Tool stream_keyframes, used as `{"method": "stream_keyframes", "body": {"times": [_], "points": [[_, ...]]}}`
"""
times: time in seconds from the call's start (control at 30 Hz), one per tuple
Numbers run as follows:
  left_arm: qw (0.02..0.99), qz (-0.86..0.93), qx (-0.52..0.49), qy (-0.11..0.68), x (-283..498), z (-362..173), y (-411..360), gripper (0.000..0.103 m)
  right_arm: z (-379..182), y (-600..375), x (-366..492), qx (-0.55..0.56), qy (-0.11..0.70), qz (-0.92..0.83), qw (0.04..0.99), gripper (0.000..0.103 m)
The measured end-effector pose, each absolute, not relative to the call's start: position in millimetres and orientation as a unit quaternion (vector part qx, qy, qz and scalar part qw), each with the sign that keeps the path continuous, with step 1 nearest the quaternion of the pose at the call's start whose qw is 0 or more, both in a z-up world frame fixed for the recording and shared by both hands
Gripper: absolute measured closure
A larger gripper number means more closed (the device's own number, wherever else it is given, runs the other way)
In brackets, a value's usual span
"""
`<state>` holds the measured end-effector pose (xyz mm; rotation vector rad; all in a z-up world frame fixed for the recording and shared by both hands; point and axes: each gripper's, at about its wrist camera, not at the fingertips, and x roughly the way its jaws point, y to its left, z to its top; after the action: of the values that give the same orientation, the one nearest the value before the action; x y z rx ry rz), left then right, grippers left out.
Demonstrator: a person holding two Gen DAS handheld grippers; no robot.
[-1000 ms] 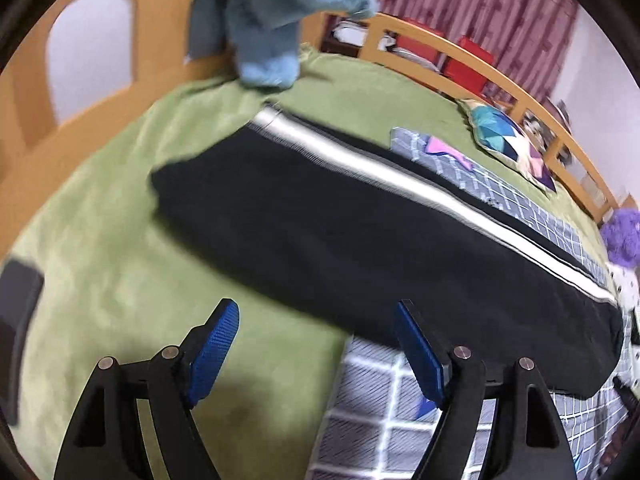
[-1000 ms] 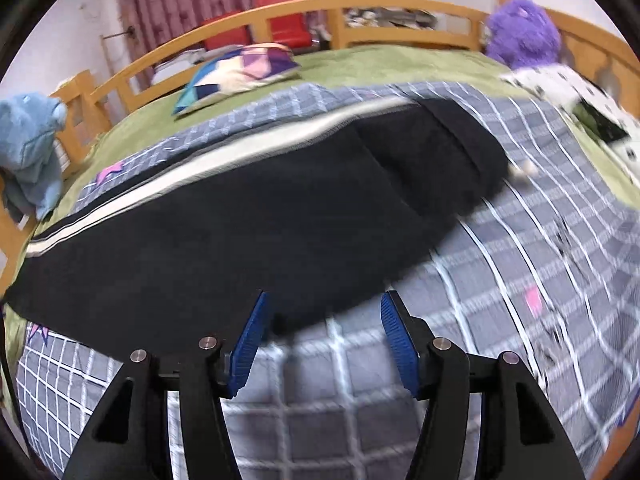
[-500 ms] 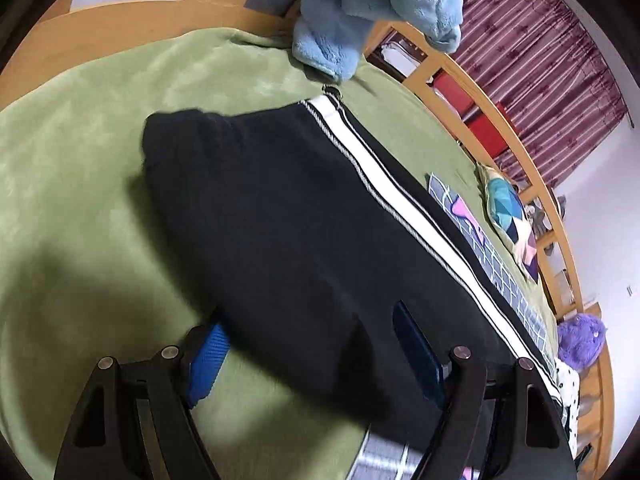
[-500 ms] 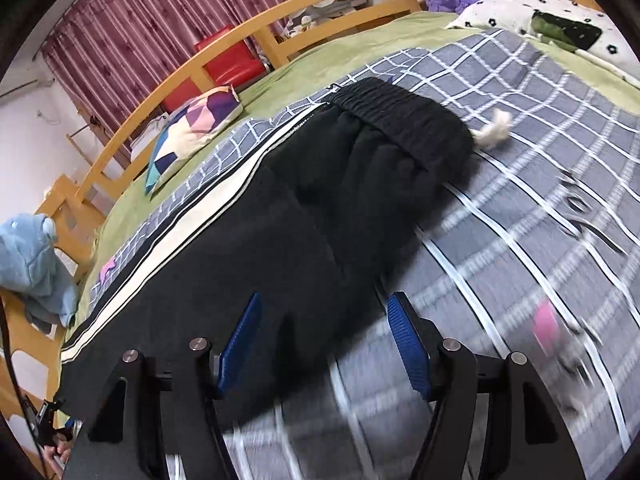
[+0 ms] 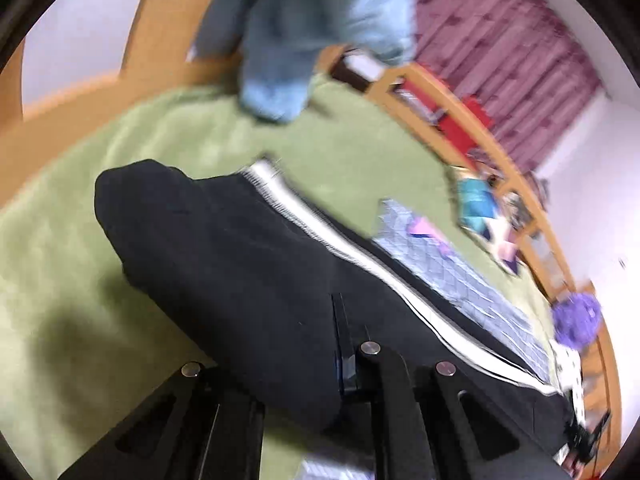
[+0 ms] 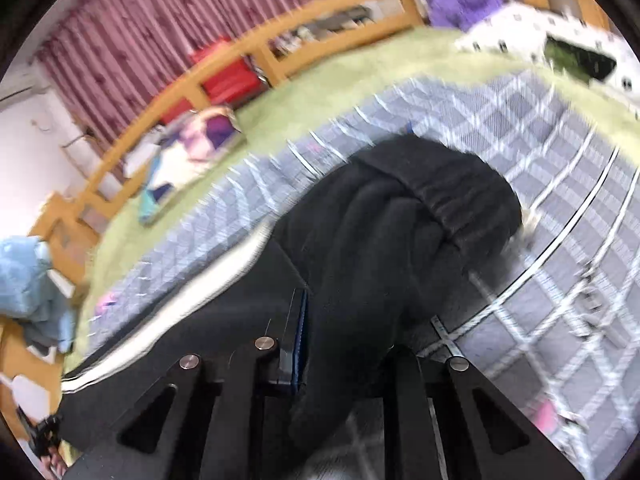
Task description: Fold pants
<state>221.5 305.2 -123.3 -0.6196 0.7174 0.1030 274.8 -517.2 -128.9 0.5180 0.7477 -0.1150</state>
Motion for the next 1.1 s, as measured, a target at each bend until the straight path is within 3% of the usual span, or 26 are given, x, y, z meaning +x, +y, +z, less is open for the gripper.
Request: {"method": "stream_keyframes", "body": {"times": [0.1,0.2,0.4,0.47,0.5,0.57,0.63,0.8,0.83,0.9,0.93,0.97,1.1], "points": [[0.895,0.039,-0.268,0.355,177,-103,290,0.092,-92,-511,235,0.205,0.354,-0.056,0.911,0.088],[0.886,0.035,-0.265,0.379,136,-115,282,0.092,-89,-526,187,0.192,0.370,-0.056,0.907,0.087],[0.859,0.110,-0.204,0.456,96,-173,259,0.085,-178,-563,131,0.247,0.470,-0.048,0.846,0.075],[0.853,0.116,-0.209,0.464,89,-168,257,0.071,-185,-571,103,0.274,0.446,-0.050,0.851,0.053],[0.850,0.114,-0.210,0.469,87,-164,255,0.064,-182,-573,90,0.277,0.433,-0.054,0.856,0.050],[0.853,0.108,-0.208,0.466,82,-153,251,0.039,-169,-577,68,0.267,0.397,-0.061,0.876,0.040],[0.863,0.109,-0.197,0.452,77,-144,242,0.037,-164,-580,66,0.263,0.379,-0.061,0.885,0.033],[0.865,0.123,-0.178,0.453,75,-142,222,0.036,-197,-595,111,0.345,0.397,-0.059,0.848,0.031],[0.865,0.123,-0.179,0.452,73,-141,221,0.036,-209,-599,123,0.367,0.410,-0.062,0.832,0.031],[0.867,0.122,-0.186,0.447,69,-137,221,0.036,-204,-600,141,0.373,0.402,-0.093,0.831,0.056],[0.868,0.119,-0.190,0.443,67,-134,222,0.036,-192,-600,150,0.364,0.395,-0.077,0.840,0.078],[0.869,0.117,-0.190,0.441,68,-131,222,0.036,-174,-600,156,0.348,0.379,-0.050,0.856,0.082],[0.884,0.118,-0.175,0.418,60,-117,221,0.036,-101,-608,144,0.267,0.289,-0.008,0.919,0.082]]}}
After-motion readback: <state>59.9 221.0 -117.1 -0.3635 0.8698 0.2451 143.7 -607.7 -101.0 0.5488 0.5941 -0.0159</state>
